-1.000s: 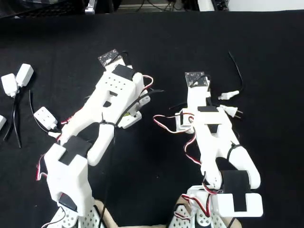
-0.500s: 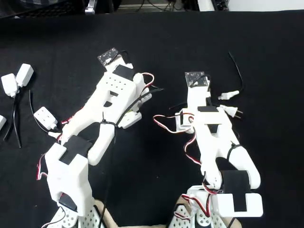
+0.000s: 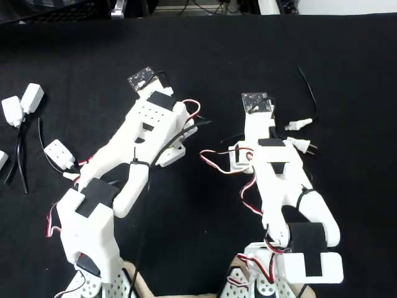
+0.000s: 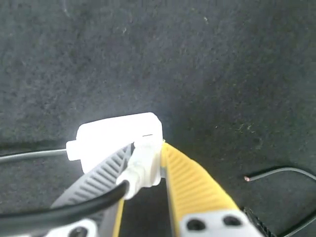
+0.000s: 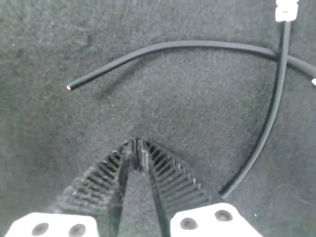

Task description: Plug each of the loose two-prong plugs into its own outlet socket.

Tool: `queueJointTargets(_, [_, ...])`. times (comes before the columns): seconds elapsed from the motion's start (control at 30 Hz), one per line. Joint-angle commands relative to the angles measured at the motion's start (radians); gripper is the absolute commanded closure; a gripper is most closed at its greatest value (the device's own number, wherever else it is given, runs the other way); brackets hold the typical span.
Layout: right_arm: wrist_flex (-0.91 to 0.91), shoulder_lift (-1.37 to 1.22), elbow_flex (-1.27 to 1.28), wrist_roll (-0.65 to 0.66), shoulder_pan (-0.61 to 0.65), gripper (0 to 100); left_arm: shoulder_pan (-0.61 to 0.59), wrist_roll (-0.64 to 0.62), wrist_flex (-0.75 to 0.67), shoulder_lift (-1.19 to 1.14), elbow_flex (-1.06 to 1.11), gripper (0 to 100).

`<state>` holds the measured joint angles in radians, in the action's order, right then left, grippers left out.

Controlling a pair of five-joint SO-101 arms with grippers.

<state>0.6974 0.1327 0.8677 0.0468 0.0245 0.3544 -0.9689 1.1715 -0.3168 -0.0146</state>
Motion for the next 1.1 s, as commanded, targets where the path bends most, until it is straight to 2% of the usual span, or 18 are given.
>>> queueJointTargets(0.0, [-0.009, 0.01, -0.007, -0.008, 0.017, 98.7, -0.01, 0.003, 0.034, 0.014, -0.038, 97])
queueJointTargets(0.17, [-0.009, 0.01, -0.007, -0.008, 0.017, 98.7, -0.019, 0.029, 0.141, 0.014, -0.09, 97])
queueJointTargets(0.33, [-0.009, 0.01, -0.008, -0.008, 0.017, 98.7, -0.085, 0.029, 0.15, 0.014, -0.104, 97])
queueJointTargets(0.7, [-0.009, 0.01, -0.01, -0.008, 0.017, 98.7, -0.064, 0.011, 0.064, 0.017, -0.105, 97])
queueJointTargets(0.97, [-0.011, 0.01, -0.01, -0.008, 0.017, 98.7, 0.007, 0.009, 0.058, 0.152, -0.025, 97])
queueJointTargets(1.07, [-0.011, 0.01, -0.01, -0.008, 0.017, 98.7, 0.021, 0.011, 0.014, 0.176, 0.018, 97])
